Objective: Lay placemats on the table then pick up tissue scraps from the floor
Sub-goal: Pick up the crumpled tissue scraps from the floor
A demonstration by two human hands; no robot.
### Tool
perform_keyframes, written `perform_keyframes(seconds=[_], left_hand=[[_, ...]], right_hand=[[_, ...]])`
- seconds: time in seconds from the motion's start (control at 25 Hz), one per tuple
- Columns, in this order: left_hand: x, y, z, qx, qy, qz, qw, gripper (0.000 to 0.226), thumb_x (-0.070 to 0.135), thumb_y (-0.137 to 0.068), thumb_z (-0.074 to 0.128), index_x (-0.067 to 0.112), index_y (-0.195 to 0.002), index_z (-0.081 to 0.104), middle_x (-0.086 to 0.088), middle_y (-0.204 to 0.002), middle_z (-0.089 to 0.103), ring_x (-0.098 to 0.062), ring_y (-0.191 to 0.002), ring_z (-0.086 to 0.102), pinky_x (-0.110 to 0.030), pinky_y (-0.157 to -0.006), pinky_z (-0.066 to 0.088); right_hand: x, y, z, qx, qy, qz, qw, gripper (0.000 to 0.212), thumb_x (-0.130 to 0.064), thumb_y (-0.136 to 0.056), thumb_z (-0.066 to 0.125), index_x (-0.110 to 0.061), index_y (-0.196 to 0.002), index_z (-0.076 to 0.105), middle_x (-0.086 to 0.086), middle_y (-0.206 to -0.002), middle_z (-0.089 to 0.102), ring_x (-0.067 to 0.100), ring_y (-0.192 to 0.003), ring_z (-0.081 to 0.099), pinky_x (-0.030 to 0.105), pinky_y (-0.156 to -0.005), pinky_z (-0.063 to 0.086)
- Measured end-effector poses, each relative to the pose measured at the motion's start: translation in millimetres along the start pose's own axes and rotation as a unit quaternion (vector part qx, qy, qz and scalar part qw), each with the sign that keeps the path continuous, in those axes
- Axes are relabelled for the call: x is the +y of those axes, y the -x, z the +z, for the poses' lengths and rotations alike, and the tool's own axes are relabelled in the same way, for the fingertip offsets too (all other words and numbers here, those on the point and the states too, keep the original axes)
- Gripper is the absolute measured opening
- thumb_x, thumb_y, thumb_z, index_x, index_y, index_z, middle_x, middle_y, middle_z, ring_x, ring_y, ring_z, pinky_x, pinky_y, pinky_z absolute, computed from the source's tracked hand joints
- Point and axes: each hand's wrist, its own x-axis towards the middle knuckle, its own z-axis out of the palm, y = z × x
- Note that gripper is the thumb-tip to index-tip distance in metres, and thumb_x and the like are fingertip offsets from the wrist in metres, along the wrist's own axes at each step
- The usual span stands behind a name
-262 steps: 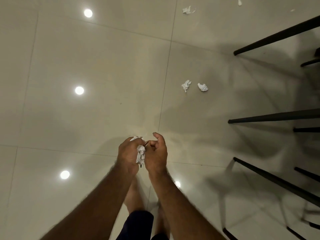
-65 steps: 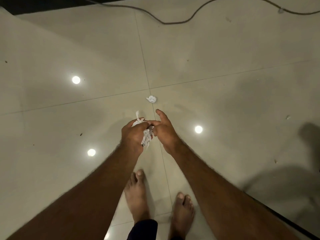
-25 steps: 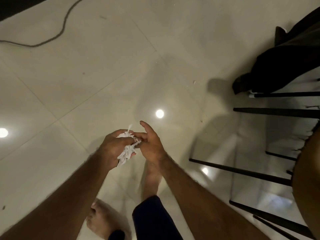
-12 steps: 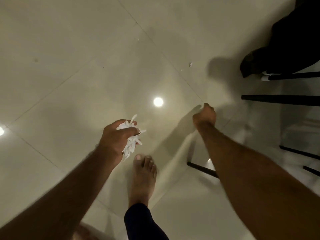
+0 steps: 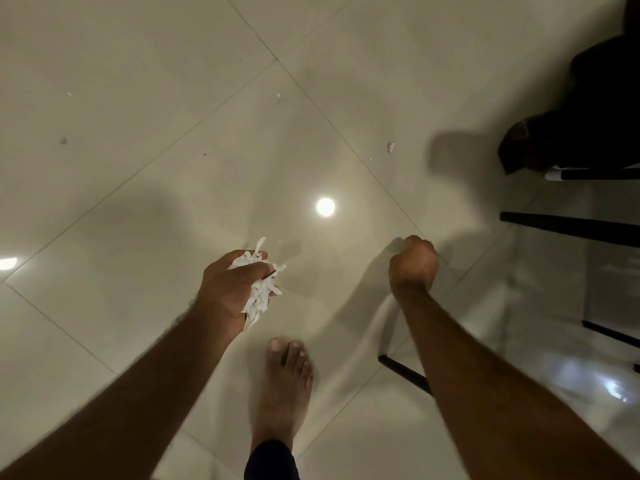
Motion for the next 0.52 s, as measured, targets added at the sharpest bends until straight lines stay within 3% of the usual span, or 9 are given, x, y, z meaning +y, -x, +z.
perform_keyframes(seconds=[0.08,0.2,0.28,0.4,0.52], left_hand=[[2,-3,3,-0.004,0.001,0.004,1.000,0.014,-0.002,-0.083,0.073,0.010,-0.091,0.072,-0.017,-0.085,0.073,-0.034,-0.065,0.068,-0.030,-0.052,0.049],[4,-10,7,-0.009,0.012,0.008,1.000,0.015,-0.002,-0.082,0.073,0.008,-0.093,0.072,-0.019,-0.085,0.072,-0.036,-0.066,0.065,-0.030,-0.050,0.049],[6,-14,10,-0.015,0.015,0.010,1.000,0.014,-0.003,-0.082,0.073,0.009,-0.091,0.073,-0.021,-0.085,0.070,-0.036,-0.064,0.065,-0.030,-0.048,0.048],[12,-18,13,-0.027,0.027,0.010,0.999,0.015,-0.003,-0.081,0.073,0.009,-0.091,0.072,-0.022,-0.087,0.069,-0.036,-0.066,0.064,-0.032,-0.052,0.048],[22,-23,11,-0.031,0.026,0.016,0.999,0.016,-0.003,-0.083,0.073,0.011,-0.090,0.072,-0.016,-0.088,0.070,-0.036,-0.070,0.064,-0.034,-0.057,0.049]], right_hand=[[-15,-6,-8,0.011,-0.052,-0.042,0.998,0.030,0.005,-0.078,0.048,-0.021,-0.079,0.061,0.008,-0.084,0.063,0.026,-0.075,0.061,0.021,-0.052,0.040],[-60,-49,-25,0.052,-0.142,-0.110,0.982,0.034,0.001,-0.084,0.055,-0.011,-0.110,0.074,0.011,-0.106,0.071,0.026,-0.094,0.067,0.029,-0.087,0.054],[-94,-89,-38,0.069,-0.174,-0.137,0.973,0.037,-0.002,-0.086,0.063,-0.009,-0.122,0.069,0.010,-0.110,0.069,0.024,-0.096,0.067,0.031,-0.092,0.054],[-133,-129,-46,0.060,-0.123,-0.166,0.977,0.038,-0.008,-0.092,0.065,-0.016,-0.129,0.065,0.003,-0.117,0.067,0.015,-0.103,0.065,0.013,-0.092,0.046],[-143,-138,-36,0.043,-0.059,-0.165,0.984,0.036,-0.007,-0.098,0.057,-0.018,-0.131,0.064,0.004,-0.125,0.067,0.018,-0.112,0.065,0.019,-0.096,0.047]])
